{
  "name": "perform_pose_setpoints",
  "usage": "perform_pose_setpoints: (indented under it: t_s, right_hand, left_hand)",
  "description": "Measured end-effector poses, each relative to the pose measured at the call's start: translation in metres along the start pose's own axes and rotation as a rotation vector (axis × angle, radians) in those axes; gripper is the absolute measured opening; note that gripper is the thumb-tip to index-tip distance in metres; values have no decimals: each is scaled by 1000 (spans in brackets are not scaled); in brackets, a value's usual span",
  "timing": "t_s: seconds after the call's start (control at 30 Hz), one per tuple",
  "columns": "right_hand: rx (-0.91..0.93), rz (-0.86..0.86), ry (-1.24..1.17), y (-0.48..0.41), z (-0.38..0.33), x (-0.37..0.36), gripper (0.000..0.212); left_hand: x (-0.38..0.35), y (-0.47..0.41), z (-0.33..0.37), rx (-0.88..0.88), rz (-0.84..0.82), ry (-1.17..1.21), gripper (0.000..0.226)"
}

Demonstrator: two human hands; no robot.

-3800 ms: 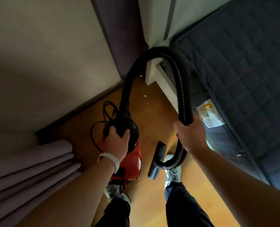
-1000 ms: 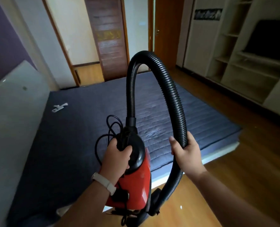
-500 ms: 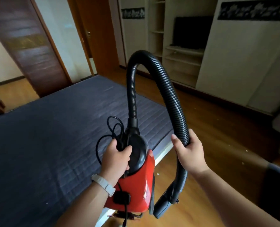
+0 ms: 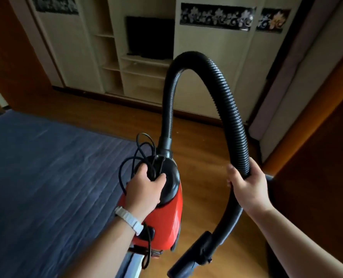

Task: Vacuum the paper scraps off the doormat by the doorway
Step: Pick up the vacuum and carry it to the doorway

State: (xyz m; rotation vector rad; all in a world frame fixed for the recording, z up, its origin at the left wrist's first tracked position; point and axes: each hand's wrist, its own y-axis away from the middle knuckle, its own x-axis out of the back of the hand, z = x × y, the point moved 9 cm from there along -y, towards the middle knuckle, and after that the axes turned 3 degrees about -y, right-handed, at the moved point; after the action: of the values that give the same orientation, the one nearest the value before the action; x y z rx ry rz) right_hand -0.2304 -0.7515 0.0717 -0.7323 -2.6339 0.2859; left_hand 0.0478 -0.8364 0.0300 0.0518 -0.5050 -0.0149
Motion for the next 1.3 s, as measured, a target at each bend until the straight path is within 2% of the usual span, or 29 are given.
perform_pose_setpoints:
  t_s: [0.17, 0.3, 0.47, 0.6, 0.7, 0.93, 1.0, 1.1, 1.3]
  right_hand:
    - [-52, 136, 15, -34, 18, 13, 32]
    - [-103, 181, 39, -80, 54, 20, 18]
    - [-146, 231, -11, -157, 106, 25, 34]
    - [-176, 223, -27, -237, 145, 37, 41]
    - [-196, 203, -66, -293, 165, 53, 43]
    - [-135, 164, -42, -407, 186, 70, 32]
    - [-128, 149, -20, -442, 190, 72, 27]
    - [-117, 149, 5, -494, 202, 69, 36]
    - [-164, 176, 72, -588, 242, 26, 33]
  left_hand:
    - [-42, -61, 30, -85, -121, -52, 19]
    - [-85, -110, 49, -95, -174, -70, 19]
    - [-156, -171, 67, -47, -248, -20, 15]
    - [-209, -225, 102, -37, -247, -42, 11]
    - [-241, -265, 132, -22, -228, -33, 17]
    - [-291, -347, 178, -30, -212, -5, 16]
    - [-304, -374, 185, -16, -201, 2, 16]
    - [-327, -419, 183, 22, -191, 43, 15]
    - [-371, -534, 175, 70, -228, 90, 13]
